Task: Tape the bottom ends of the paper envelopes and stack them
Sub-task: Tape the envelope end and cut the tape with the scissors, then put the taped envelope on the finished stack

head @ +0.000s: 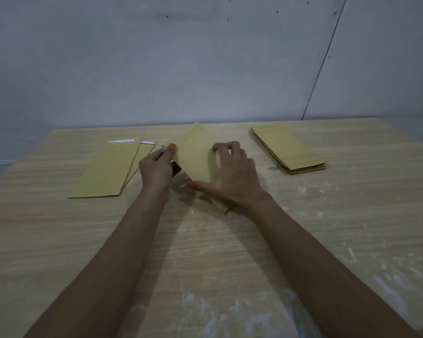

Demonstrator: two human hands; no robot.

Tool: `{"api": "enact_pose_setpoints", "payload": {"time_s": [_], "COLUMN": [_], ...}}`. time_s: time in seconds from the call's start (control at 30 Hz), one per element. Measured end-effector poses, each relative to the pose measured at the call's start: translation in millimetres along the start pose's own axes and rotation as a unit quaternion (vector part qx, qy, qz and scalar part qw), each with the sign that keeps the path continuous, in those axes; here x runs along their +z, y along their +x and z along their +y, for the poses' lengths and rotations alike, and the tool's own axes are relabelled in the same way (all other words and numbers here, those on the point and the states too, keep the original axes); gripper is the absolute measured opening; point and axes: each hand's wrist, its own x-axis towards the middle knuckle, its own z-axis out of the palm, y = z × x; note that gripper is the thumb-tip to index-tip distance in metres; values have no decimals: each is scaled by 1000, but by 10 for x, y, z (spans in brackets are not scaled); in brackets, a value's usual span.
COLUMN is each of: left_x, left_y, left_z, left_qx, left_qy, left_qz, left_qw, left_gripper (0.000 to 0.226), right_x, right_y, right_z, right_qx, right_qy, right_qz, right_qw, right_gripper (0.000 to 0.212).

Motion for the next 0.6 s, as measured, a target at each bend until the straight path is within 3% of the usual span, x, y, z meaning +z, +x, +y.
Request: {"api": "enact_pose_setpoints", "payload": {"time_s": [0.1, 0.2, 0.4, 0.5, 0.6], "left_x": [3, 49, 182, 169, 158], "left_y": [-12, -83, -241, -278, -260], "left_z": [-3, 17, -176, -345, -448], "left_qx": [-15, -13, 129, 254, 374], "left_qy": [-8, -29, 119, 247, 368], "left_qz": [-7, -65, -138, -190, -252], "left_qw": [1000, 997, 975, 916, 813], "left_gripper": [23, 16, 16, 23, 27], "right_x": [19, 17, -45, -93, -174], "right_y": [18, 36, 113, 152, 206], "right_z": [25, 99, 413, 594, 761], "right_qx": [0, 13, 112, 167, 218], "right_qy": [-15, -6, -11, -54, -96], "right_qz": [-24, 17, 76, 72, 70], "right_qw": [1000, 1000, 991, 982, 969], "right_gripper": [108, 104, 95, 94, 91]}}
